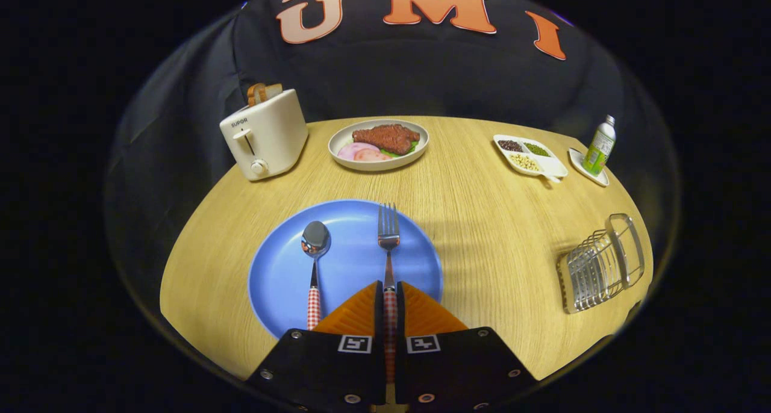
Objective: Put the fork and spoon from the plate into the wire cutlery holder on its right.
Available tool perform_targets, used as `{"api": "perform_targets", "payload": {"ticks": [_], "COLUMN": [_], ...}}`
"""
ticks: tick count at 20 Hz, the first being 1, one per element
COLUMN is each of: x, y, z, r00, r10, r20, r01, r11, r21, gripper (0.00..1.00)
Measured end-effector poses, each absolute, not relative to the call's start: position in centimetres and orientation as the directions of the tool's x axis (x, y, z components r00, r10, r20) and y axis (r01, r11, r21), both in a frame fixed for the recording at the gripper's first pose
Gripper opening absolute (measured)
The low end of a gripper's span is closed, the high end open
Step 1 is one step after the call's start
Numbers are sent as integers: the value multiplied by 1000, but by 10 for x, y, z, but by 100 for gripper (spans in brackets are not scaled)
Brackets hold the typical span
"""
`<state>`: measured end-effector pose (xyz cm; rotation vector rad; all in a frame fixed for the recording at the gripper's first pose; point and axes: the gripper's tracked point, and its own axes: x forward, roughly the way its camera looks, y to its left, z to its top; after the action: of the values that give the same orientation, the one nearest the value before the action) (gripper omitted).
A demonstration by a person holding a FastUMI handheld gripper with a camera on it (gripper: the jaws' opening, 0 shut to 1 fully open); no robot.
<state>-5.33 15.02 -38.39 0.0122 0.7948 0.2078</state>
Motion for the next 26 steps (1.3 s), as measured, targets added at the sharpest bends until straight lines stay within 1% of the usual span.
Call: {"api": "perform_targets", "payload": {"ticks": [7, 11, 14, 16, 18, 21, 26], "x": [-44, -48, -56, -65, -72, -73, -81], "y": [87, 42, 4, -18, -46, -73, -98], "z": [-299, -264, -254, -256, -259, -260, -278], "r00": [775, 787, 762, 726, 693, 661, 551], "r10": [166, 134, 109, 104, 72, 44, 41], "r20": [-610, -602, -638, -680, -718, -749, -834], "r01": [-158, -140, -104, -89, -83, -115, -150], "r11": [985, 989, 994, 994, 996, 993, 987], "r21": [68, 38, 45, 57, 20, -42, -51], "gripper": [7, 7, 6, 6, 6, 6, 7]}}
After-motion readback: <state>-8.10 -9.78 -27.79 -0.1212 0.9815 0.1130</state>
